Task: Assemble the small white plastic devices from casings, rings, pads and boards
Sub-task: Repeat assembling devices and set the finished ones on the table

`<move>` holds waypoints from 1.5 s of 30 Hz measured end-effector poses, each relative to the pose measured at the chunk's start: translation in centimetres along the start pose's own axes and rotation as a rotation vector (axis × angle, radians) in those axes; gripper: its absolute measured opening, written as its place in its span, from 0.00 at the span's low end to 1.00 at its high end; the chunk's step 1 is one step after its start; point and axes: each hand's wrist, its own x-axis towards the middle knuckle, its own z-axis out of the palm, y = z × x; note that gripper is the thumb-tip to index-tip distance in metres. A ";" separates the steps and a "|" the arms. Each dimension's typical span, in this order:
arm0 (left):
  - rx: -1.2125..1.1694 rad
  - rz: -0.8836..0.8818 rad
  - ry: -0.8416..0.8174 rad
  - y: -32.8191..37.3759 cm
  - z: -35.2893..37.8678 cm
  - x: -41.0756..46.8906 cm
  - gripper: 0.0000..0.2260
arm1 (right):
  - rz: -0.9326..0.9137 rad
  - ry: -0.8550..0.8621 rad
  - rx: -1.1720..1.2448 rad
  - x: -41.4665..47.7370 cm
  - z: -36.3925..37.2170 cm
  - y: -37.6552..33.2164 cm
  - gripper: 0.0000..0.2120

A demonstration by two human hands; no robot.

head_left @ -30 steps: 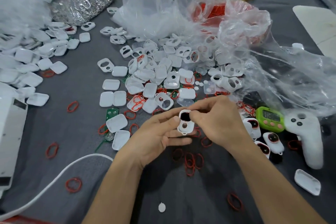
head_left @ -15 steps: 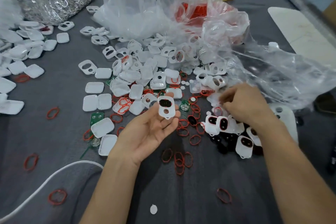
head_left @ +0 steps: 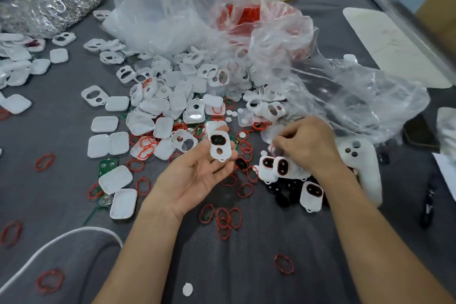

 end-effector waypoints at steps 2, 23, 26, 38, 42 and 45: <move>0.022 -0.006 0.013 0.0 0.1 0.1 0.17 | -0.013 -0.070 -0.057 0.2 0.3 -0.4 0.07; 0.089 -0.006 -0.028 -0.1 0.3 0.3 0.17 | 0.001 0.151 -0.006 2.5 2.7 -3.1 0.26; 0.085 -0.010 -0.035 -0.1 0.3 0.3 0.19 | -0.019 0.118 -0.023 3.0 2.8 -2.6 0.20; 0.085 -0.022 -0.026 0.0 0.5 0.3 0.16 | -0.222 0.032 -0.137 4.1 2.6 -2.6 0.07; 0.108 0.004 -0.052 0.0 0.7 0.3 0.29 | 0.034 0.080 0.600 1.5 1.0 -2.9 0.06; 0.106 0.023 -0.069 -0.1 0.7 0.2 0.30 | 0.229 -0.147 1.080 -1.6 0.9 -3.8 0.06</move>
